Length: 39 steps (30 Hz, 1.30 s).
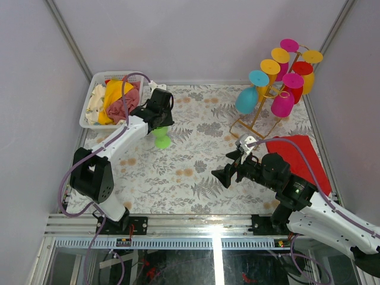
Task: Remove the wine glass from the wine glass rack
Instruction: Place the wine glass at the center of the board.
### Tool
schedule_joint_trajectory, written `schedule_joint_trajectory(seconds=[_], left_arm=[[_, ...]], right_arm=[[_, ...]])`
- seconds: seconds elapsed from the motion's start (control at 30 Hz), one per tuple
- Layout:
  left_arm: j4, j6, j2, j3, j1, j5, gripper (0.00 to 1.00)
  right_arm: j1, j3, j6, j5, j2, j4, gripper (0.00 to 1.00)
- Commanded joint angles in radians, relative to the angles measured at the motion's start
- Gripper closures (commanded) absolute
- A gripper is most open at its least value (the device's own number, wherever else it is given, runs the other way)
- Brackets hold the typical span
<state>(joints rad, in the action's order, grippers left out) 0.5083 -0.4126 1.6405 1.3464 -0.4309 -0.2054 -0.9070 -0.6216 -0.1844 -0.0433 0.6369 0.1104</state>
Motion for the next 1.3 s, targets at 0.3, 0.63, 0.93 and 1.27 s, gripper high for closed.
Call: schedule_joint_trajectory(seconds=[0.3, 0.63, 0.93, 1.27], left_arm=[[-0.033, 0.011, -0.028, 0.044, 0.007, 0.02, 0.79], [-0.019, -0.006, -0.057, 0.062, 0.008, 0.033, 0.79], [0.038, -0.022, -0.147, 0.066, 0.016, 0.047, 0.68], [0.065, -0.063, -0.431, -0.029, 0.047, 0.093, 0.19]], right_arm=[[0.002, -0.047, -0.009, 0.033, -0.017, -0.017, 0.01], [0.003, -0.057, -0.01, 0.043, -0.013, -0.015, 0.01], [0.002, -0.163, -0.052, 0.035, 0.027, 0.05, 0.01], [0.002, -0.439, -0.015, -0.065, 0.139, 0.13, 0.01]])
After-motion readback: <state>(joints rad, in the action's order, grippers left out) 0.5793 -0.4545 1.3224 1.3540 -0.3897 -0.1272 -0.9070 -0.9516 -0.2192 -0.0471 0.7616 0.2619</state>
